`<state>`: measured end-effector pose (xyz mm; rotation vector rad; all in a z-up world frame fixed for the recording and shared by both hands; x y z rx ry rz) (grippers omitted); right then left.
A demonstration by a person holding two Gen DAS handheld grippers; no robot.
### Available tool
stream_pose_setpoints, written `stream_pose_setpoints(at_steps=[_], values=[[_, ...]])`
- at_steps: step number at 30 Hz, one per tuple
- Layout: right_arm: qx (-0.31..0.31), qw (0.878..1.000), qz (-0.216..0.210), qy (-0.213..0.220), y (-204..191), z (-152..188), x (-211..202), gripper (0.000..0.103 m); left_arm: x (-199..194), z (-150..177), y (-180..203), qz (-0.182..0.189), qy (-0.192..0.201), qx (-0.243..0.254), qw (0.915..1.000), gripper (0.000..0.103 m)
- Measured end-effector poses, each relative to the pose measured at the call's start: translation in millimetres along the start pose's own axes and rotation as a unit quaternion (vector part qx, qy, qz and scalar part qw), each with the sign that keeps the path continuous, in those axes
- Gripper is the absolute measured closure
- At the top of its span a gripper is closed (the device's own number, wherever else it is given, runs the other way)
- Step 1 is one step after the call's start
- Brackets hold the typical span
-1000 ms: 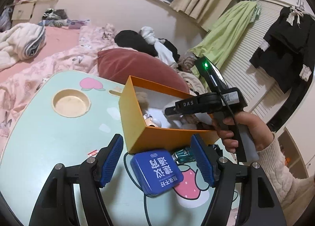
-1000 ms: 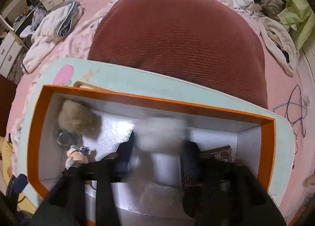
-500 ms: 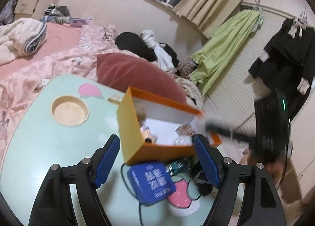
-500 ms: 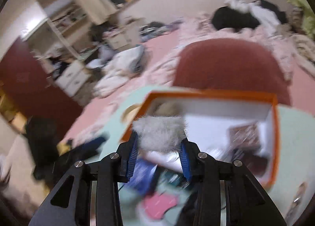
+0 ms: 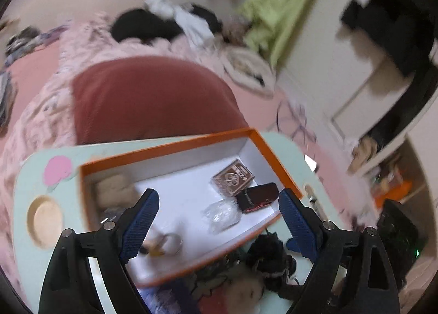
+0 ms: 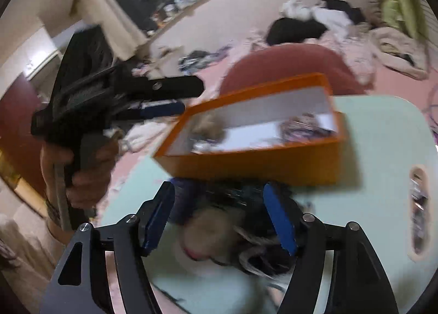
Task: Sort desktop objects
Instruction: 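Grasp the brown card box with the left gripper, place it on table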
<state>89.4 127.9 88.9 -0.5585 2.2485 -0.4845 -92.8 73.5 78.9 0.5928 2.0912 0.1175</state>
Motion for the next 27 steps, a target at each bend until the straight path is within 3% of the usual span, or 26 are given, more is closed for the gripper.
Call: stream_pose_setpoints(at_steps=[3, 5, 10, 14, 16, 17, 20, 22, 27], values=[[0.019, 0.999, 0.026, -0.012, 17.4, 15.6, 0.5, 0.035, 39.9, -11.3, 12.8, 0.022, -0.069, 0.000, 0.9974, 0.032], [0.045, 0.999, 0.016, -0.022, 25.2, 23.2, 2.6, 0.035, 63.4, -18.8, 14.5, 0.028, -0.104, -0.007, 0.9942, 0.035], [0.056, 0.998, 0.004, -0.023, 26.8, 16.9, 0.7, 0.035, 103.2, -31.8, 20.0, 0.015, -0.150, -0.007, 0.9886, 0.035], [0.048, 0.998, -0.002, -0.039, 24.6, 21.1, 2.6, 0.035, 136.3, -17.9, 22.1, -0.011, -0.218, 0.013, 0.9758, 0.043], [0.049, 0.998, -0.003, -0.038, 24.0, 21.3, 2.7, 0.035, 137.1, -15.8, 24.5, -0.016, -0.209, 0.039, 0.9769, 0.044], [0.053, 0.998, -0.004, -0.039, 24.7, 22.2, 2.6, 0.035, 136.8, -13.5, 24.7, -0.020, -0.210, 0.050, 0.9761, 0.051], [0.065, 0.997, -0.011, -0.042, 26.9, 24.6, 3.3, 0.035, 133.1, -13.3, 13.3, -0.035, -0.205, 0.038, 0.9775, 0.061], [0.072, 0.997, -0.011, -0.041, 29.7, 23.7, 5.5, 0.035, 130.9, -11.0, 7.9, -0.054, -0.189, 0.043, 0.9795, 0.062], [0.073, 0.996, -0.012, -0.044, 33.8, 22.0, 9.7, 0.035, 128.0, -4.8, 12.5, -0.044, -0.181, 0.053, 0.9812, 0.064]])
Point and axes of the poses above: each gripper's, at about its wrist camera, not at the fingertips, and x roughly the way its jaws point, y to its right, z to its underside, the point moved 4 cm from there along x, roughly the way its jaws point, and after that the axes turned 1 degree about -z, right-handed, at the moved point
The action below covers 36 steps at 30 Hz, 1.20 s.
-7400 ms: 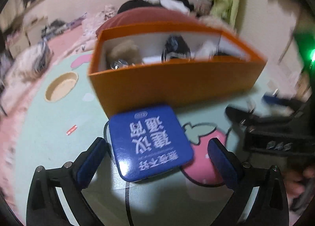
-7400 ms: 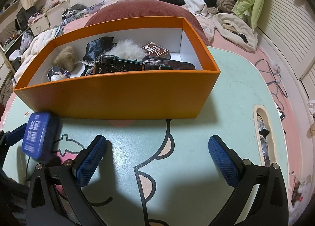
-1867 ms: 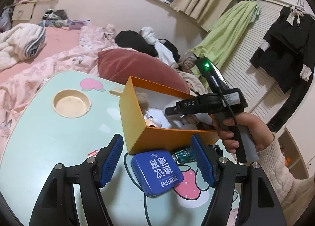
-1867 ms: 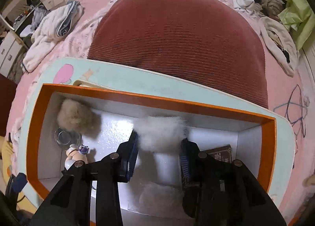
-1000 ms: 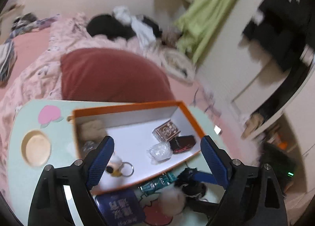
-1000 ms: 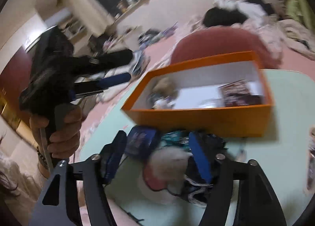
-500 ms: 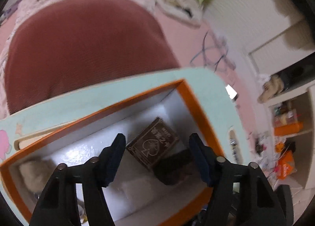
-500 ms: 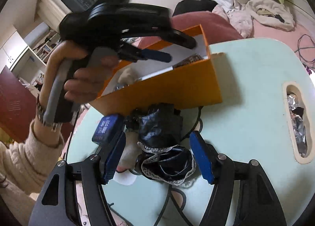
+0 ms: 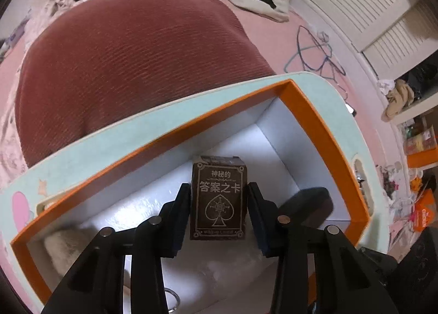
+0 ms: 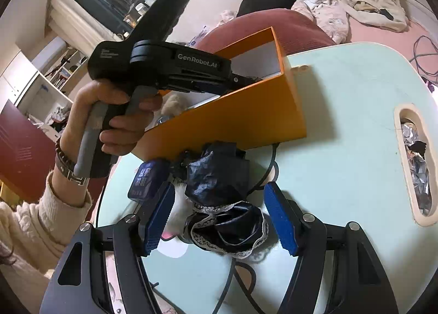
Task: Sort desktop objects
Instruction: 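Grasp the brown card box with the left gripper, place it on table, then grasp the clear plastic bag with the right gripper, place it on table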
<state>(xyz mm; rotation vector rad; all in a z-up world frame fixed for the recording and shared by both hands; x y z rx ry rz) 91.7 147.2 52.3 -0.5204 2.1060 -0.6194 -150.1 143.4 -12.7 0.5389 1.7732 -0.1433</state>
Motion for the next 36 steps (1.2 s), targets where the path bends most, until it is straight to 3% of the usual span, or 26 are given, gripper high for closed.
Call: stream_pose_setpoints(at_steps=[4, 8, 15, 20, 22, 24, 25, 30, 36], values=[[-0.001, 1.000, 0.003, 0.005, -1.6, 0.0, 0.0, 0.035, -33.3, 4.5, 0.5, 0.051, 0.066, -0.018, 0.9963, 0.064], [0.002, 1.000, 0.002, 0.005, -1.4, 0.3, 0.0, 0.035, -90.7, 26.5, 1.9, 0.109, 0.141, -0.032, 0.9834, 0.064], [-0.003, 1.000, 0.004, 0.002, -3.3, 2.1, 0.4, 0.035, -138.8, 83.1, -9.9, 0.157, 0.186, -0.034, 0.9694, 0.063], [-0.008, 1.000, 0.010, 0.004, -6.3, 2.5, 0.0, 0.035, -119.3, 128.9, -13.4, 0.115, 0.190, -0.035, 0.9744, 0.063], [-0.013, 1.000, 0.014, 0.004, -8.9, 2.2, 1.3, 0.035, -111.9, 139.4, -17.2, 0.105, 0.195, -0.038, 0.9744, 0.057], [-0.017, 1.000, 0.018, 0.002, -10.3, 2.2, 1.9, 0.035, -107.3, 151.5, -24.5, 0.094, 0.200, -0.054, 0.9738, 0.033], [-0.019, 1.000, 0.020, 0.001, -11.2, 2.3, 2.4, 0.035, -106.8, 158.1, -27.1, 0.087, 0.211, -0.064, 0.9715, 0.030], [-0.023, 0.999, 0.028, 0.003, -10.8, -0.7, 2.2, 0.035, -105.3, 176.9, -33.4, 0.080, 0.226, -0.070, 0.9683, 0.028], [-0.061, 0.995, 0.016, 0.072, -33.2, -36.0, -22.9, 0.035, -108.1, 200.0, -36.7, 0.073, 0.250, -0.091, 0.9613, 0.027]])
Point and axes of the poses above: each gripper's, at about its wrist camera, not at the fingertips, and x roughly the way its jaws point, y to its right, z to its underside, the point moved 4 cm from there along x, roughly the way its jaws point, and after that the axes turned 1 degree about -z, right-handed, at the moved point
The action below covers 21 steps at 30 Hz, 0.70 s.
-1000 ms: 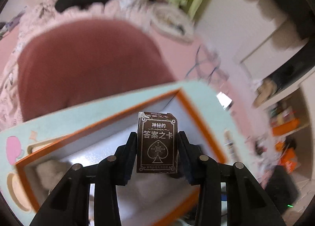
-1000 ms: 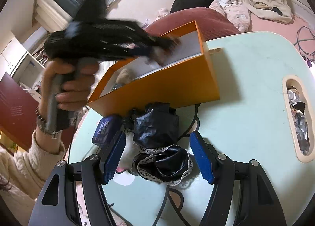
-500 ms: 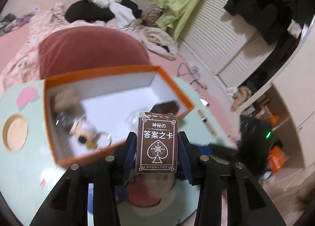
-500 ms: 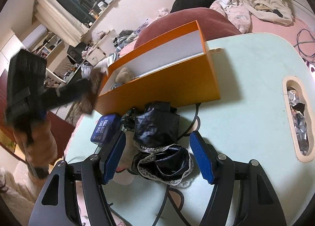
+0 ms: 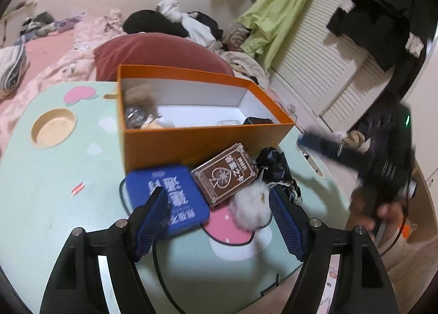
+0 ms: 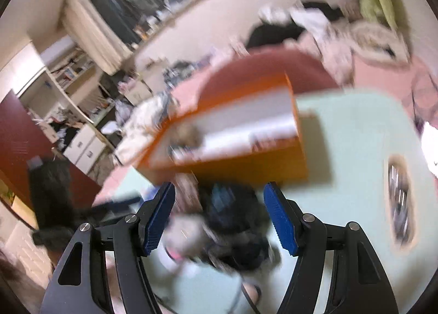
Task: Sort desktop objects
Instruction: 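Grasp the clear plastic bag with the right gripper, place it on table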
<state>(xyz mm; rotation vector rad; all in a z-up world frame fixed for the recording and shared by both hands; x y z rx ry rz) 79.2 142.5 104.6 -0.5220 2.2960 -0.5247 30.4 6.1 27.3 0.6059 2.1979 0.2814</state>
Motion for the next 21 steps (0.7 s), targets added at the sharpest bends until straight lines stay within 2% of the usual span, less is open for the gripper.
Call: stream_pose_setpoints(at_steps=[3, 4, 5, 7, 9, 10, 14, 16, 18, 19, 21], values=[[-0.047, 0.998, 0.026, -0.013, -20.9, -37.4, 11.2, 0.035, -4.1, 2.3, -7.3, 0.002, 0.018, -0.030, 0.9994, 0.024], [-0.061, 0.997, 0.040, -0.037, -26.3, -47.8, 22.3, 0.041, -4.4, 2.0, -8.8, 0.001, 0.023, -0.039, 0.9990, 0.023], [-0.074, 0.993, 0.056, -0.071, -31.6, -56.7, 37.9, 0.055, -5.1, 1.4, -11.0, 0.000, 0.029, -0.048, 0.9984, 0.019], [-0.077, 0.985, 0.085, -0.130, -33.7, -63.9, 66.4, 0.063, -6.9, 0.3, -15.2, 0.004, 0.035, -0.059, 0.9976, 0.019], [-0.071, 0.970, 0.119, -0.198, -25.4, -62.8, 94.7, 0.063, -8.2, 0.0, -16.3, 0.005, 0.038, -0.062, 0.9973, 0.019], [-0.075, 0.959, 0.146, -0.229, -22.2, -61.7, 109.1, 0.063, -8.6, 0.0, -16.9, 0.005, 0.040, -0.060, 0.9974, 0.019], [-0.083, 0.929, 0.197, -0.301, -16.0, -50.8, 135.3, 0.063, -9.8, 0.2, -22.6, -0.011, 0.042, -0.052, 0.9977, 0.018], [-0.087, 0.914, 0.194, -0.345, -12.0, -41.4, 148.0, 0.064, -9.4, -0.1, -26.4, -0.012, 0.043, -0.054, 0.9975, 0.018], [-0.094, 0.911, 0.173, -0.362, -12.4, -33.6, 157.8, 0.063, -8.5, -0.8, -29.7, -0.005, 0.045, -0.063, 0.9970, 0.018], [-0.065, 0.915, 0.140, -0.372, -9.6, -32.2, 162.2, 0.065, -7.7, -1.6, -31.3, -0.001, 0.046, -0.068, 0.9966, 0.018], [-0.060, 0.922, 0.126, -0.361, -11.0, -38.1, 160.7, 0.069, -7.1, -3.1, -31.8, 0.002, 0.049, -0.073, 0.9962, 0.018]])
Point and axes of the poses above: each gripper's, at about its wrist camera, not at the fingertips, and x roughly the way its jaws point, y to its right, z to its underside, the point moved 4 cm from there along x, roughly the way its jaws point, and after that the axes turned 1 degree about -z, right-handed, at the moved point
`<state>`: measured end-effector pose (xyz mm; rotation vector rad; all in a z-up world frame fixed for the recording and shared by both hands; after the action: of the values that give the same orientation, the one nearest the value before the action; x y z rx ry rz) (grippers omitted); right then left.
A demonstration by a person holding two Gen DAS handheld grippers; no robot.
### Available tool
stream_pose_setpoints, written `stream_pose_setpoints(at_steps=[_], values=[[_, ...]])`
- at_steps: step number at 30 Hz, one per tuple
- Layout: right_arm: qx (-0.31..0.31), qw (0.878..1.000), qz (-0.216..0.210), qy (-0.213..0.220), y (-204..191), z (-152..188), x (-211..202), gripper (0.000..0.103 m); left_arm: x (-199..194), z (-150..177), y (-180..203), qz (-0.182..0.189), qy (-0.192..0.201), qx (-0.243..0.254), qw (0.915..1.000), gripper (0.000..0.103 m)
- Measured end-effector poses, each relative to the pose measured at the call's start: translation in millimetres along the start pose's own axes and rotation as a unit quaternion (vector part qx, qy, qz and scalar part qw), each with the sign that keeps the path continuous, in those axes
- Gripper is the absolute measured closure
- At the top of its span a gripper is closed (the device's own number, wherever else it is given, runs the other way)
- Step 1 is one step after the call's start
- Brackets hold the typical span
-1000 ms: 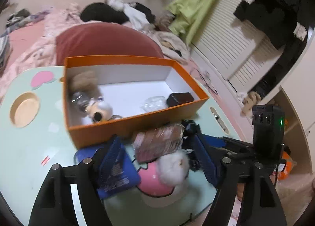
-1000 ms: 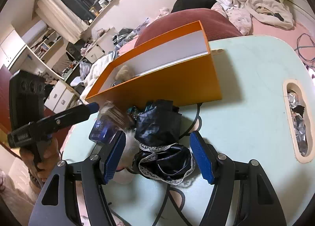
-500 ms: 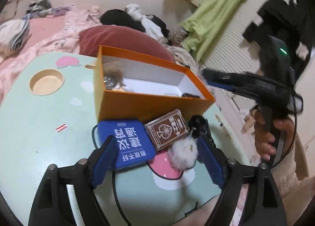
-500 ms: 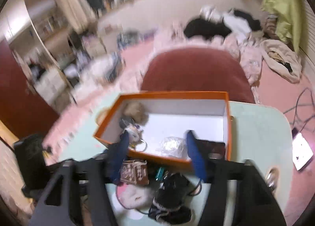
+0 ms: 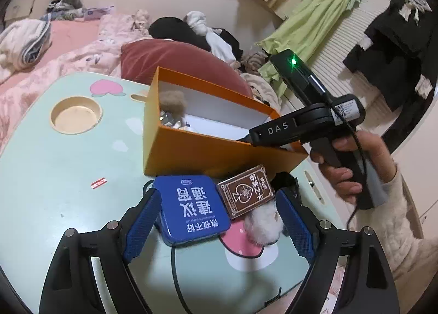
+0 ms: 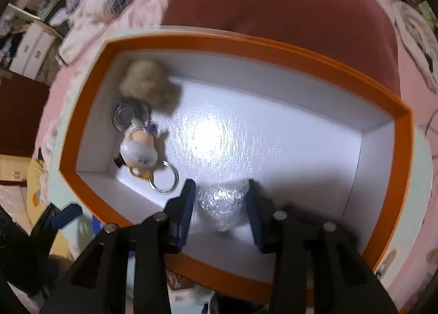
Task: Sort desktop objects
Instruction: 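Grasp the clear plastic bag with the right gripper, place it on table, then grasp the small black case with the left gripper, place it on table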
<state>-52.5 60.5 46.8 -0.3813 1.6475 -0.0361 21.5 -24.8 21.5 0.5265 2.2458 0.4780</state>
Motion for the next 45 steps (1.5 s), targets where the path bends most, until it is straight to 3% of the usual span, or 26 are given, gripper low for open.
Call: stream_pose_setpoints(at_steps=[4, 7, 11, 13, 15, 17, 18, 22, 27, 30, 35, 38, 39, 41, 43, 45], values=[[0.020, 0.999, -0.014, 0.043, 5.3, 6.8, -14.5, 0.070, -3.6, -3.1, 0.0, 0.005, 0.009, 0.001, 0.9999, 0.018], [0.012, 0.991, -0.035, 0.127, 3.8, 15.7, -43.4, 0.070, -6.5, -6.7, -1.8, 0.005, 0.013, 0.000, 0.9999, 0.018], [-0.009, 0.959, -0.132, 0.251, -3.6, 48.3, -104.2, 0.069, -12.4, -19.0, -7.0, 0.007, 0.025, -0.010, 0.9996, 0.018], [-0.021, 0.946, -0.151, 0.285, -4.0, 66.6, -120.9, 0.068, -13.9, -26.7, -7.7, 0.013, 0.028, -0.016, 0.9994, 0.018], [-0.036, 0.941, -0.149, 0.303, -8.3, 87.1, -127.2, 0.064, -14.4, -39.7, -4.5, 0.021, 0.033, -0.018, 0.9991, 0.016], [-0.042, 0.939, -0.127, 0.317, -7.7, 109.3, -124.3, 0.045, -14.2, -52.0, 1.2, 0.026, 0.039, -0.012, 0.9988, 0.015], [-0.041, 0.938, -0.116, 0.323, -8.0, 117.2, -121.8, 0.041, -13.3, -57.0, 4.4, 0.029, 0.039, -0.009, 0.9988, 0.014], [0.000, 0.935, -0.099, 0.339, 12.0, 138.7, -105.2, 0.039, 1.3, -81.7, 24.8, 0.045, 0.018, 0.004, 0.9988, 0.012], [0.070, 0.932, -0.102, 0.339, 33.4, 164.9, -83.2, 0.039, 45.5, -104.6, 57.6, 0.056, -0.048, 0.020, 0.9971, 0.012], [0.103, 0.933, -0.118, 0.324, 46.5, 165.1, -68.0, 0.039, 83.0, -105.6, 79.6, 0.042, -0.109, 0.045, 0.9921, 0.012], [0.120, 0.930, -0.136, 0.321, 51.5, 158.6, -66.9, 0.039, 159.2, -76.0, 106.6, -0.005, -0.263, 0.078, 0.9617, 0.013], [0.118, 0.931, -0.137, 0.315, 49.4, 157.6, -65.7, 0.039, 187.1, -65.9, 106.8, 0.015, -0.319, 0.028, 0.9473, 0.015], [0.118, 0.931, -0.137, 0.316, 49.0, 157.7, -65.4, 0.039, 193.4, -64.3, 104.3, 0.014, -0.330, 0.011, 0.9437, 0.019], [0.119, 0.930, -0.138, 0.319, 49.2, 160.6, -64.4, 0.039, 201.8, -60.6, 102.4, -0.010, -0.343, 0.027, 0.9387, 0.027], [0.123, 0.929, -0.141, 0.320, 49.4, 162.3, -62.4, 0.039, 200.7, -60.6, 106.2, -0.013, -0.334, 0.055, 0.9409, 0.027], [0.128, 0.929, -0.145, 0.316, 51.3, 165.4, -58.0, 0.039, 197.4, -61.3, 105.2, -0.008, -0.338, 0.058, 0.9395, 0.035]])
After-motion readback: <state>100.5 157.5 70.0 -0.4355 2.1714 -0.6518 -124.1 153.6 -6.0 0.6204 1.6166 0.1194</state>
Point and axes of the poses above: each gripper's, at about its wrist camera, not at the fingertips, and x roughly the way its jaws point, y to its right, z to its underside, the point moved 4 cm from there along x, roughly the way its jaws point, and after that the axes turned 1 degree about -z, right-handed, at the moved point
